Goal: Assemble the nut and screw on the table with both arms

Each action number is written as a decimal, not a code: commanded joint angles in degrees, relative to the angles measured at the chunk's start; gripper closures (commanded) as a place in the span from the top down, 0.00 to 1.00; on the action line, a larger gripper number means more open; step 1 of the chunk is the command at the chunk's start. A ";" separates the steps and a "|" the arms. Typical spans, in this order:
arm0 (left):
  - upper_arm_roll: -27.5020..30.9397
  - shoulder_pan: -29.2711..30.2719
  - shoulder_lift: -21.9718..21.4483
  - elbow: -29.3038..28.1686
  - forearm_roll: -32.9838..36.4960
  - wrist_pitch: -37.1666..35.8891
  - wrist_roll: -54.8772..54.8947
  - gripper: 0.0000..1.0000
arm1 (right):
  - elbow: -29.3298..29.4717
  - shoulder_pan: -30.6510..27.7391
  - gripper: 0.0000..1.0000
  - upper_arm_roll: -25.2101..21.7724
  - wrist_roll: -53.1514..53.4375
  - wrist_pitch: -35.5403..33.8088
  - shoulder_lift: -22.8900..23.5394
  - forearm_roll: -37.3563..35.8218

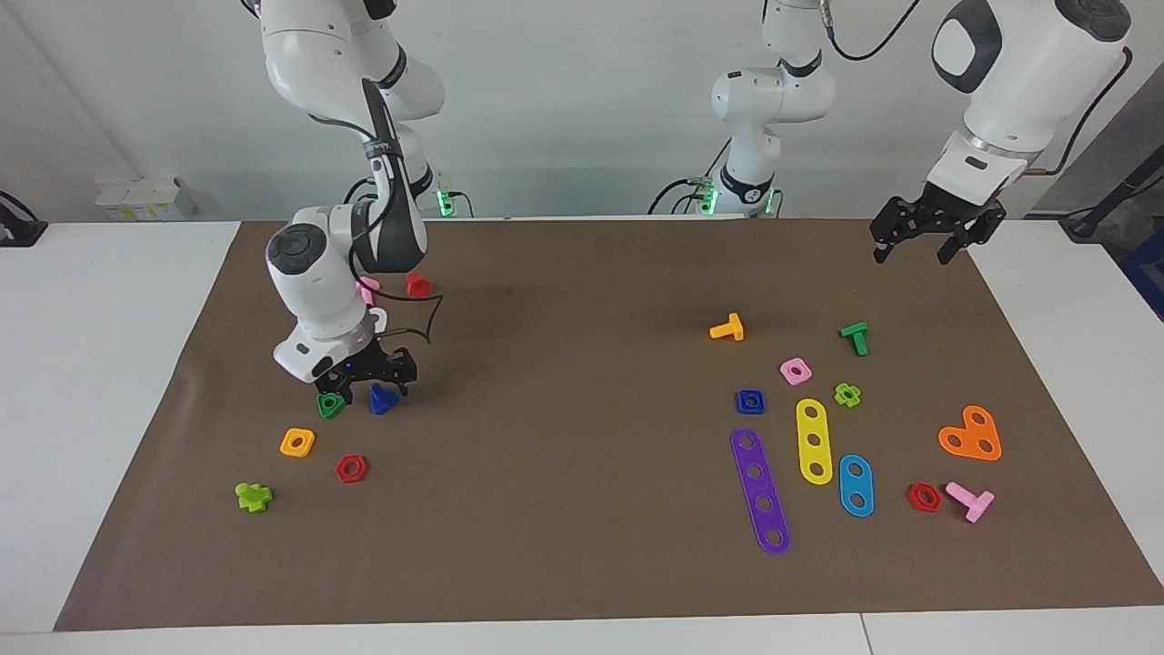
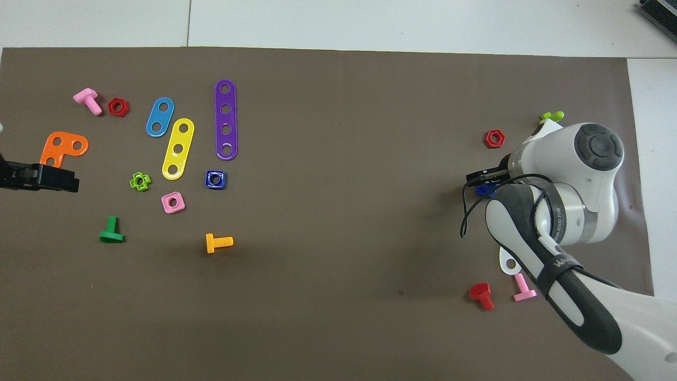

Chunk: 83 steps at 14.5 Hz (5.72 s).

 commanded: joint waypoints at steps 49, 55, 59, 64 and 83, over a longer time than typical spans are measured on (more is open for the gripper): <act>-0.87 -7.59 8.78 -6.25 -2.17 16.52 -5.16 0.93 | 21.04 31.41 1.00 0.70 60.67 0.72 15.51 -7.63; -0.87 -10.93 13.88 -12.32 -3.41 30.77 -6.74 0.91 | 20.87 25.37 1.00 0.08 58.66 -7.52 5.69 -7.45; -0.87 -13.48 20.03 -12.23 -3.41 39.12 -10.08 0.88 | 20.86 17.89 1.00 0.08 48.57 -13.95 -0.64 -6.40; -0.70 -14.36 23.12 -12.50 -3.41 41.95 -9.38 0.83 | 18.15 8.49 1.00 0.08 33.11 -25.27 -8.73 -1.40; -0.61 -14.45 22.51 -15.22 -3.06 37.73 -8.50 0.46 | 24.37 -8.59 1.00 0.88 10.14 -42.34 -16.57 -3.93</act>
